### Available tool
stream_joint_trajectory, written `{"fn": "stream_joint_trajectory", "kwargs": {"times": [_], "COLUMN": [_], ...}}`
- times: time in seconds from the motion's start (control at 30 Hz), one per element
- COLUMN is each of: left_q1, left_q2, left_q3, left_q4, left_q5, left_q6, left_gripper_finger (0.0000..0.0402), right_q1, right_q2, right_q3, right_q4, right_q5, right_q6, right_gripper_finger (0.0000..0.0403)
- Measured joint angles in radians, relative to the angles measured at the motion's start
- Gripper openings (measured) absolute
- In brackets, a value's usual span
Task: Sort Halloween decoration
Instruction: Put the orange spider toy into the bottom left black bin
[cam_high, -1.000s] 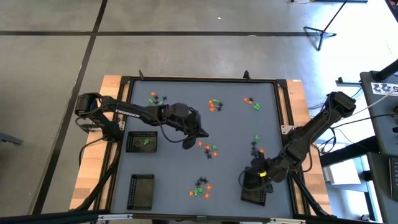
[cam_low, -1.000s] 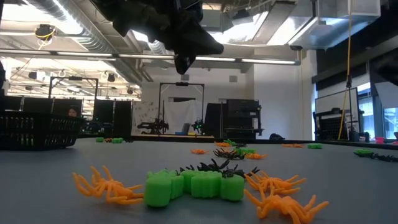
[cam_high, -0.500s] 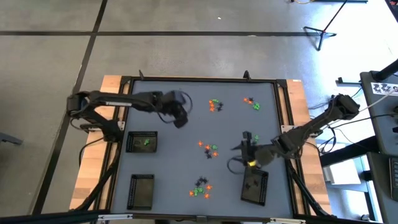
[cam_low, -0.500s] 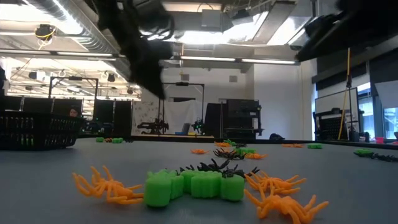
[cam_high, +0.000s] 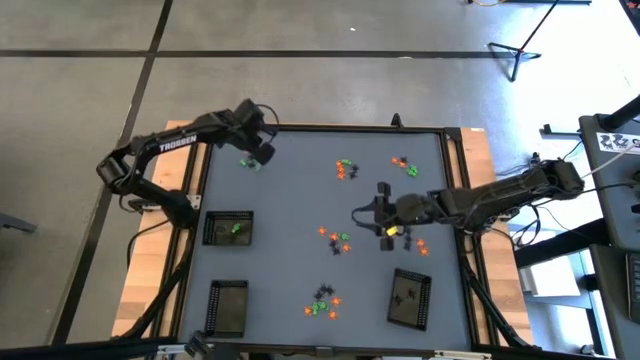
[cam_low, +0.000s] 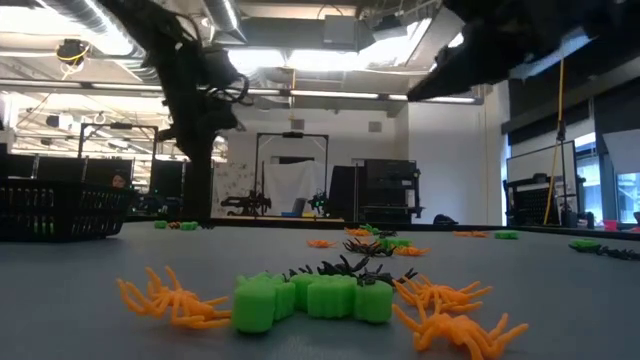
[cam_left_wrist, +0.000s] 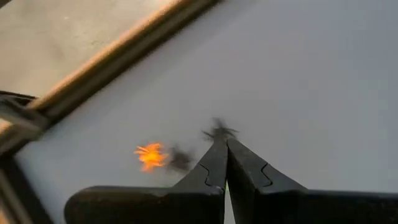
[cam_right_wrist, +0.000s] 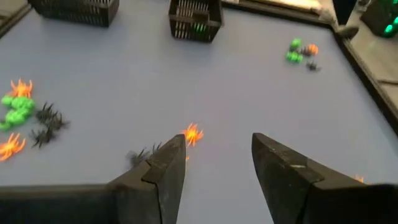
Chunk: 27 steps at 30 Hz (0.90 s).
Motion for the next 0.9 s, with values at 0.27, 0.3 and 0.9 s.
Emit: {"fn": "stream_joint_trajectory", "kwargs": {"times": [0.27,0.3,0.9], "left_q1": [0.105,0.11,0.12], "left_q2": [0.012,0.022,0.244], "left_q3": [0.0,0.0,0.136], "left_q4": [-0.028,-0.033,-0.234], "left_q5": [0.0,0.0,-0.072], "left_q6": [0.113,0.121,0.136], "left_gripper_finger": [0.0,0.0,0.0], "right_q1": [-0.084,-0.092,-0.103], "right_q2": [0.0,0.0,0.091], "right_q3": [0.0,0.0,-0.002], "right_q4": [0.08,0.086,0.19], "right_q5": [-0.023,-0.023,-0.025], "right_q6": [-0.055,-0.055,-0.048], "right_gripper_finger": [0.0182,0.0182,0.0182]}}
